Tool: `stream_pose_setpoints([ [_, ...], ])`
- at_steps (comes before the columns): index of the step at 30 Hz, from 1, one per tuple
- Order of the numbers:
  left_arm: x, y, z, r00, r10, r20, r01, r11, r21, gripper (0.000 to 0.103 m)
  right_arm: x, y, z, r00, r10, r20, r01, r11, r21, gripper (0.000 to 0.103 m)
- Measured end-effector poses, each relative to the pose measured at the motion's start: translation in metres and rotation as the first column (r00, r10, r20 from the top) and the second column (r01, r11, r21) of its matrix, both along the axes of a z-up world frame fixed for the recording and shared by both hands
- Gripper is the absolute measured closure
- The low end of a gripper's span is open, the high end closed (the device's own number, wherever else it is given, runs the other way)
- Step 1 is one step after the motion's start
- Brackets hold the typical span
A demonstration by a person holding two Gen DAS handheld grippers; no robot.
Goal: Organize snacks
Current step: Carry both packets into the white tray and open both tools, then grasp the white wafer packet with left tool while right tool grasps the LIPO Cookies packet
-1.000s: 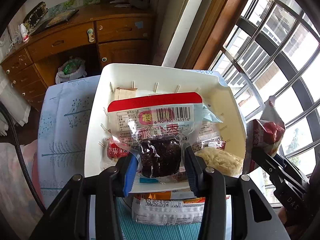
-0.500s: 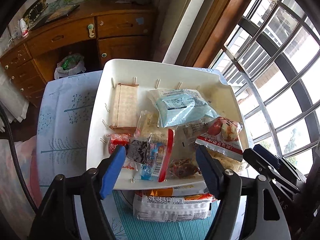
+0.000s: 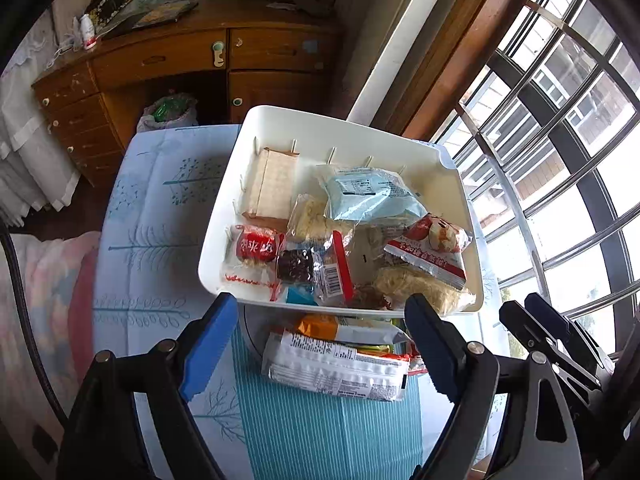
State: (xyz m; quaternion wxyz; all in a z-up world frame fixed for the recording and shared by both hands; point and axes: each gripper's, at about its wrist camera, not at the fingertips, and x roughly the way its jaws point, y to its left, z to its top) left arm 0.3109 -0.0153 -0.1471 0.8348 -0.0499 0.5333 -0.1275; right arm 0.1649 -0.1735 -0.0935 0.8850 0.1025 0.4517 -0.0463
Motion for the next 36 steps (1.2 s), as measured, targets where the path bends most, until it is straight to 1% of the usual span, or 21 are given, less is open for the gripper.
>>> stream_pose_setpoints([
  [3,-0.017,0.002,0.007,0.999,0.039,0.000,-0.039,0.999,0.003,0.014,-0.008,0.000,0.006,1.000,0.029,-0.002,-0.029,1.000,-0.006,0.044],
  [7,-0.040,0.004,0.011,0.994,0.112,-0.003,-0.112,0.994,0.006,0.013,-0.017,0.000,0.011,0.996,0.084,-0.014,-0.084,0.996,-0.025,0.042],
  [8,-0.046,0.005,0.011,0.991,0.131,-0.007,-0.131,0.991,0.003,0.013,-0.020,0.000,0.012,0.995,0.101,-0.015,-0.102,0.994,-0.031,0.041],
  [10,-0.058,0.006,0.008,0.985,0.173,-0.019,-0.173,0.985,-0.003,0.013,-0.027,0.000,0.012,0.990,0.137,-0.017,-0.137,0.990,-0.040,0.034],
  [14,-0.077,0.004,0.000,0.969,0.241,-0.054,-0.242,0.970,-0.010,0.013,-0.040,-0.002,0.009,0.978,0.207,-0.033,-0.208,0.977,-0.045,0.032],
  [20,-0.095,-0.007,-0.024,0.934,0.336,-0.125,-0.338,0.941,0.003,0.013,-0.056,-0.007,-0.006,0.949,0.306,-0.069,-0.311,0.947,-0.075,0.030],
  [26,-0.091,-0.022,-0.047,0.901,0.399,-0.171,-0.402,0.915,0.016,0.012,-0.067,-0.013,-0.029,0.913,0.392,-0.112,-0.403,0.909,-0.104,0.029],
  [29,-0.085,-0.026,-0.062,0.874,0.440,-0.208,-0.445,0.895,0.023,0.012,-0.068,-0.015,-0.040,0.895,0.428,-0.126,-0.441,0.890,-0.111,0.029],
  [30,-0.083,-0.026,-0.069,0.861,0.457,-0.224,-0.464,0.885,0.023,0.012,-0.068,-0.016,-0.044,0.891,0.436,-0.125,-0.449,0.886,-0.110,0.029],
  [36,-0.064,-0.030,-0.107,0.799,0.523,-0.296,-0.539,0.842,0.032,0.012,-0.066,-0.020,-0.075,0.873,0.470,-0.132,-0.481,0.873,-0.076,0.029],
])
